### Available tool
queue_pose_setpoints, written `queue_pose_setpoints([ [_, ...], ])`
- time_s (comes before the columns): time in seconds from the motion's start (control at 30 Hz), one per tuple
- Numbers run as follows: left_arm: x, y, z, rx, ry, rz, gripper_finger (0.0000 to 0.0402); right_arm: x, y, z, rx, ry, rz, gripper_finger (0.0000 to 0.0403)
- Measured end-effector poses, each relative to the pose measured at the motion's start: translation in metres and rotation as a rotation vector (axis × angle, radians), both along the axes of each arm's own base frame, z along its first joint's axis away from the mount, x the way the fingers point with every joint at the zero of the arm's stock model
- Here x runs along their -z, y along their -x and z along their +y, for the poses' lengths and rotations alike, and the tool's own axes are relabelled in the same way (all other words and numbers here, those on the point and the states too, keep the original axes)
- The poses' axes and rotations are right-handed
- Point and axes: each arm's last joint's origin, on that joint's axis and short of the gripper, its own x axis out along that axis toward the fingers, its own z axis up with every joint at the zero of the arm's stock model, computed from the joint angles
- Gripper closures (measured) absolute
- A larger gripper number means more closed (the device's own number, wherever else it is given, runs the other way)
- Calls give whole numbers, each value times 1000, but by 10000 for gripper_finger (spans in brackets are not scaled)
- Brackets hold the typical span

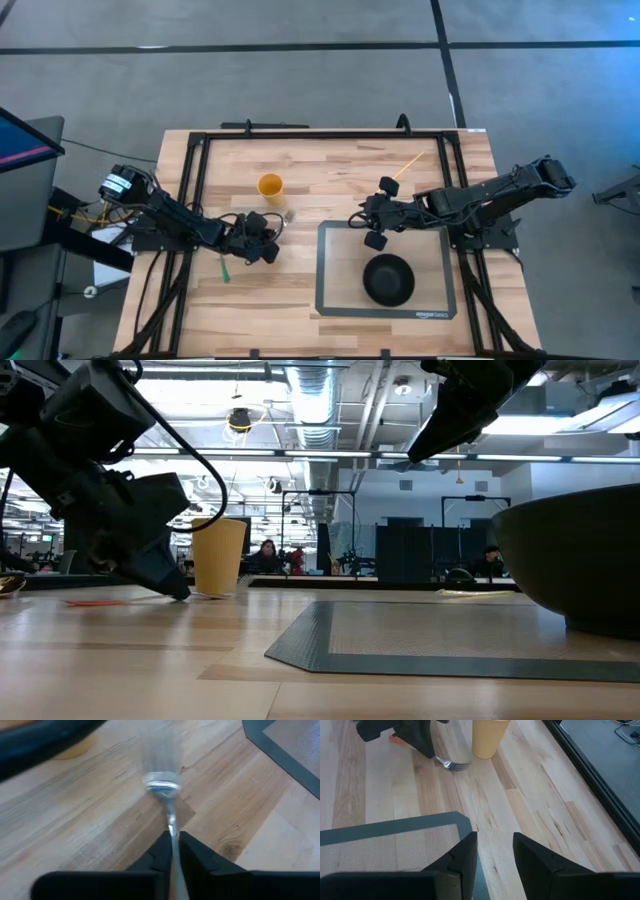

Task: Pick & Place Utensil
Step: Put the orange silver fork into the black bowl on the table placemat

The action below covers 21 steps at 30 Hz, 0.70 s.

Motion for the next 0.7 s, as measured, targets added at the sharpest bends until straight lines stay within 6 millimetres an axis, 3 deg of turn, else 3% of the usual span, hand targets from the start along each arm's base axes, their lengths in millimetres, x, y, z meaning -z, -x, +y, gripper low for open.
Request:
queue_pose_setpoints([
  [0.43, 0, -1, 0, 12, 21, 3, 385, 0, 0, 0, 0, 0, 0, 284],
  [0.7, 0, -1, -1, 53, -17, 14, 340, 0, 0, 0, 0, -1, 0, 284],
])
